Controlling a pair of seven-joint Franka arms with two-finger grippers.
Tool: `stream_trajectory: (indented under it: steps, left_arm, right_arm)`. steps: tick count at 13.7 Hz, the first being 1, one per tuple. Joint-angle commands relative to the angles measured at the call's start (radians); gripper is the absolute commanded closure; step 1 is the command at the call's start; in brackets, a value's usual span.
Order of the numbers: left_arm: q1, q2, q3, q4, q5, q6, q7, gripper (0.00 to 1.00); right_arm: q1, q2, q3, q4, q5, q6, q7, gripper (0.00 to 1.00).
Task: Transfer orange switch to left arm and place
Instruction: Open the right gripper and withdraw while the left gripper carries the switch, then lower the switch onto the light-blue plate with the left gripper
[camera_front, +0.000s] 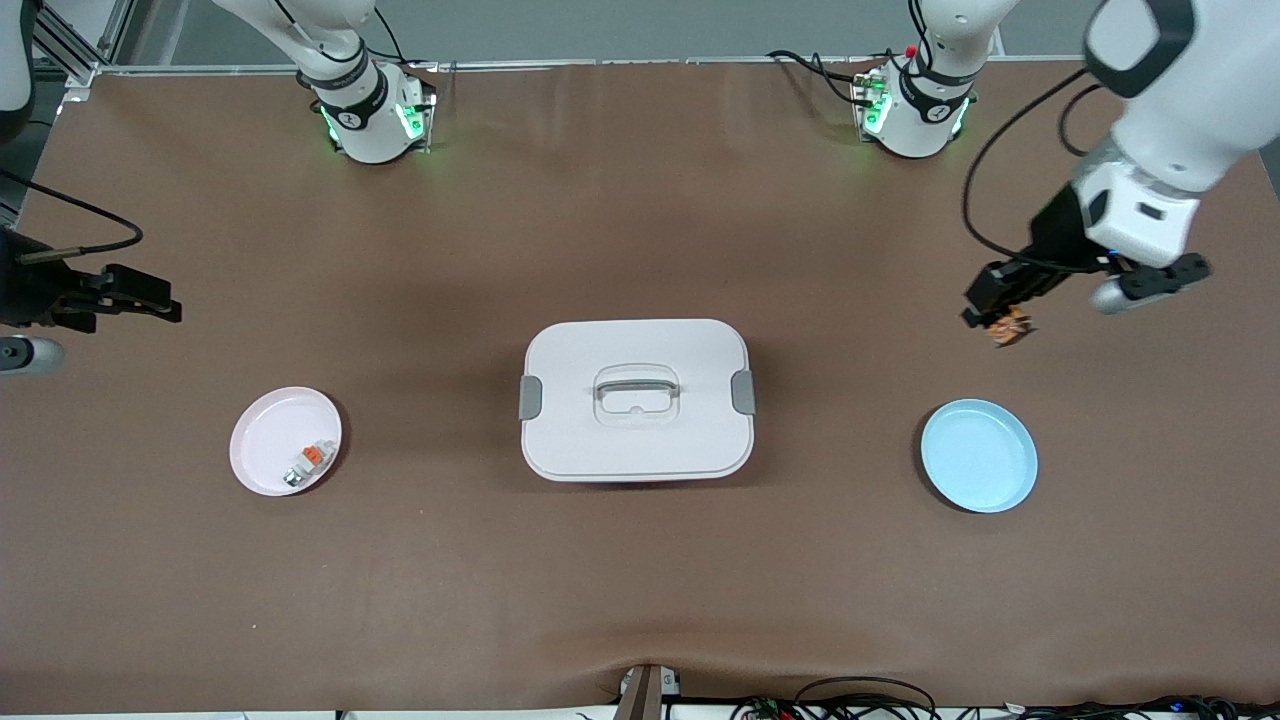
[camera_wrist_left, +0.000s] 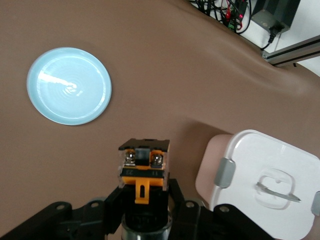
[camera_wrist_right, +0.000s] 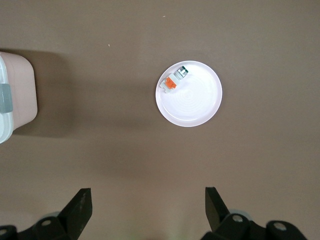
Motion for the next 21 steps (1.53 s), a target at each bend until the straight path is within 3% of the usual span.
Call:
stream_trajectory:
  steps: [1, 4, 6, 9, 10, 13, 16, 17, 19, 20, 21]
  left_arm:
    - [0.117, 0.008, -0.006, 0.073, 0.022, -0.095, 0.119, 1.00]
    - [0.189, 0.040, -0.002, 0.084, 0.063, -0.097, 0.214, 1.00]
    - [0.205, 0.073, 0.009, 0.108, 0.094, -0.099, 0.243, 1.00]
    - [0.219, 0.141, 0.029, 0.156, 0.172, -0.105, 0.271, 1.00]
    - [0.176, 0.158, 0.084, 0.177, 0.200, -0.120, 0.273, 1.00]
    - [-0.103, 0.222, 0.375, 0.245, 0.266, -0.171, 0.288, 1.00]
    - [-0.325, 0.255, 0.608, 0.250, 0.287, -0.169, 0.312, 1.00]
    - [-0.388, 0.265, 0.666, 0.250, 0.287, -0.166, 0.316, 1.00]
    - [-0.537, 0.284, 0.813, 0.250, 0.284, -0.151, 0.314, 1.00]
    - [-0.616, 0.294, 0.886, 0.250, 0.284, -0.137, 0.311, 1.00]
    - [-0.675, 0.311, 0.932, 0.248, 0.283, -0.116, 0.299, 1.00]
  right_arm:
    - [-0.060, -0.025, 0.011, 0.005, 0.026, -0.011, 0.011, 0.00]
    - [-0.053, -0.026, 0.021, 0.006, 0.024, -0.022, 0.011, 0.00]
    - [-0.030, -0.040, 0.026, 0.011, -0.031, -0.020, 0.011, 0.00]
    - [-0.034, -0.049, 0.023, 0.011, -0.039, -0.025, 0.014, 0.00]
    - [-0.034, -0.057, 0.024, 0.011, -0.036, -0.047, 0.014, 0.00]
    - [-0.034, -0.069, 0.029, 0.010, -0.026, -0.062, 0.063, 0.00]
    - [-0.005, -0.075, 0.012, 0.006, -0.026, -0.063, 0.062, 0.00]
    - [0.045, -0.075, -0.035, 0.006, -0.031, -0.060, 0.060, 0.00]
    - [0.209, -0.075, -0.232, 0.008, -0.025, -0.054, 0.049, 0.00]
    - [0.251, -0.075, -0.294, 0.008, -0.010, -0.054, 0.045, 0.00]
    - [0.254, -0.075, -0.308, 0.008, 0.012, -0.055, 0.040, 0.00]
